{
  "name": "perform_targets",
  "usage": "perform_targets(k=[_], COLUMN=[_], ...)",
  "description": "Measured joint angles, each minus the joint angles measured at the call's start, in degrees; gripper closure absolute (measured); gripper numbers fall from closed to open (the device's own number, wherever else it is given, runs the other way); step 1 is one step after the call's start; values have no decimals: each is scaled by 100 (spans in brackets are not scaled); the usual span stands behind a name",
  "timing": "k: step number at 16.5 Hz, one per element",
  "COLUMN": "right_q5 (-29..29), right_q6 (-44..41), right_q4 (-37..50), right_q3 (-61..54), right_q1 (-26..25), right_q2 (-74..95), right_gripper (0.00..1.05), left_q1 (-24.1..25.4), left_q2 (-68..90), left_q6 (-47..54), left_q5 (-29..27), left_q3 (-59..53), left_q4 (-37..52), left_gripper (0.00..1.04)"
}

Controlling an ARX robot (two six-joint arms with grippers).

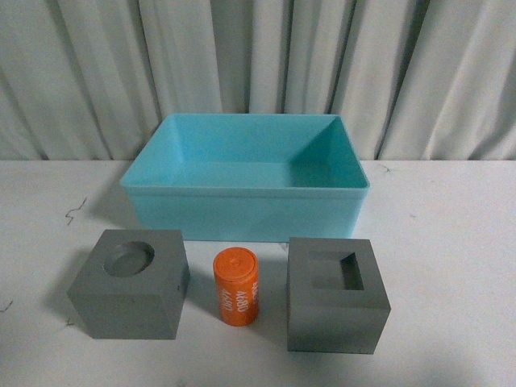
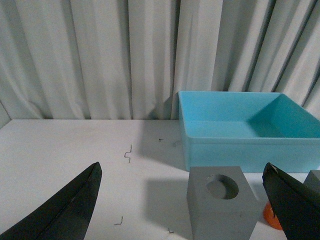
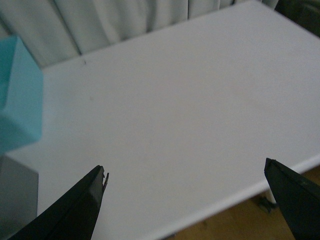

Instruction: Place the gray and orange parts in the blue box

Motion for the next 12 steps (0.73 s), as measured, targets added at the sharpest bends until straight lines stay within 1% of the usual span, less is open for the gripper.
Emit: perform_targets(k=[1, 2, 4, 5, 7, 11, 12], right_q5=[-197, -494, -780, -743, -643, -343, -227], right_q6=[-103, -273, -595, -651, -623, -444, -372], right_q4=[442, 933, 1624, 1915, 2210, 2623, 2562], right_q3=[271, 625, 1121, 1261, 1502, 1937, 2039], right_q1=[-98, -37, 378, 695, 1263, 2116, 2339], right_q2=[494, 1104, 2240, 2850, 3727, 4771, 5062], right_gripper=[6, 6, 6, 6, 6, 6, 6], left_q1=[0, -2, -4, -4, -4, -4, -4], left_q2=[0, 0, 0, 0, 0, 0, 0], left_q6=[0, 0, 0, 0, 0, 0, 0], left_q5=[-2, 0, 0, -2, 0, 0, 0], left_q3=[2, 0, 0, 0, 0, 0, 0], left_q4=[0, 4, 2, 2, 2, 2, 2], left_gripper=[7, 7, 7, 7, 7, 7, 7])
